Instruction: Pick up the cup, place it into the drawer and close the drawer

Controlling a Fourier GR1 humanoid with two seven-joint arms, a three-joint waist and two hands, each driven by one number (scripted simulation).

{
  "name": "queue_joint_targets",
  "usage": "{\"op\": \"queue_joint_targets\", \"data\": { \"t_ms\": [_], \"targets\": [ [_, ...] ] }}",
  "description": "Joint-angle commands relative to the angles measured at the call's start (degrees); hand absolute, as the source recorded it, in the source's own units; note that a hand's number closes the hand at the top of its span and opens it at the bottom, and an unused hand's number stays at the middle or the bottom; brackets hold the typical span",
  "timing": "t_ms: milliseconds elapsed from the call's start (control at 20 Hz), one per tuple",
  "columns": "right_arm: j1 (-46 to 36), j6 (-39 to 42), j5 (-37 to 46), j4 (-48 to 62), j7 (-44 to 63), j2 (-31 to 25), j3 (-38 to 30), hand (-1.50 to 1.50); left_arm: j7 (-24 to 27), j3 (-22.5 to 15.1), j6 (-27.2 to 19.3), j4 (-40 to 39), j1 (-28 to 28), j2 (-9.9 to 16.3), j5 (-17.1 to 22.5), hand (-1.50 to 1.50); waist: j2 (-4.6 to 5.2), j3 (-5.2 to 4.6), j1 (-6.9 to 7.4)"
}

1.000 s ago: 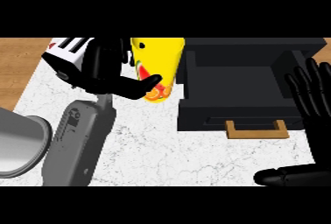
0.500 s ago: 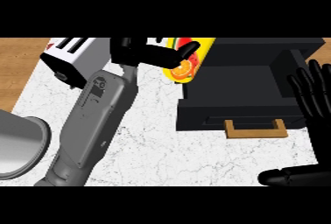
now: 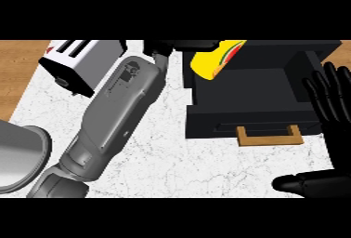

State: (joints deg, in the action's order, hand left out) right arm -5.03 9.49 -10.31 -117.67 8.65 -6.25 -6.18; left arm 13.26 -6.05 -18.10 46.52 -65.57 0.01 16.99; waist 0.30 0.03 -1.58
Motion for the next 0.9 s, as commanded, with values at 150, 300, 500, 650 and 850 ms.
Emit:
{"op": "queue_joint_targets", "data": {
  "t_ms": [150,300,500,650,850],
  "targets": [
    [-1.3,-1.0,0.5,-1.2,2.1,-0.5,-0.2,-1.50,3.2,-4.8,-3.2,-9.2,-4.2,0.0,5.7,1.50,-0.05,-0.01,-0.07],
    [-1.0,-0.4,2.1,0.9,-1.4,0.8,1.5,-1.50,5.0,-10.3,-4.9,-13.7,-6.4,0.0,11.6,1.50,0.25,0.02,-1.48],
    [-1.9,0.3,-1.2,0.0,1.8,-0.6,0.0,-1.50,7.4,-14.0,-5.3,-18.1,-6.6,0.0,13.8,1.50,0.38,0.02,-2.12],
    [-3.4,1.0,0.0,5.0,-2.2,0.0,0.2,-1.50,6.3,-16.1,-6.4,-20.9,-10.8,0.0,14.3,1.50,0.68,0.06,-2.63],
    [-3.1,1.4,-0.1,3.0,-1.0,-0.2,1.3,-1.50,7.8,-21.2,-6.2,-21.1,-8.6,0.0,16.5,1.50,0.66,0.04,-3.33]
  ]
}}
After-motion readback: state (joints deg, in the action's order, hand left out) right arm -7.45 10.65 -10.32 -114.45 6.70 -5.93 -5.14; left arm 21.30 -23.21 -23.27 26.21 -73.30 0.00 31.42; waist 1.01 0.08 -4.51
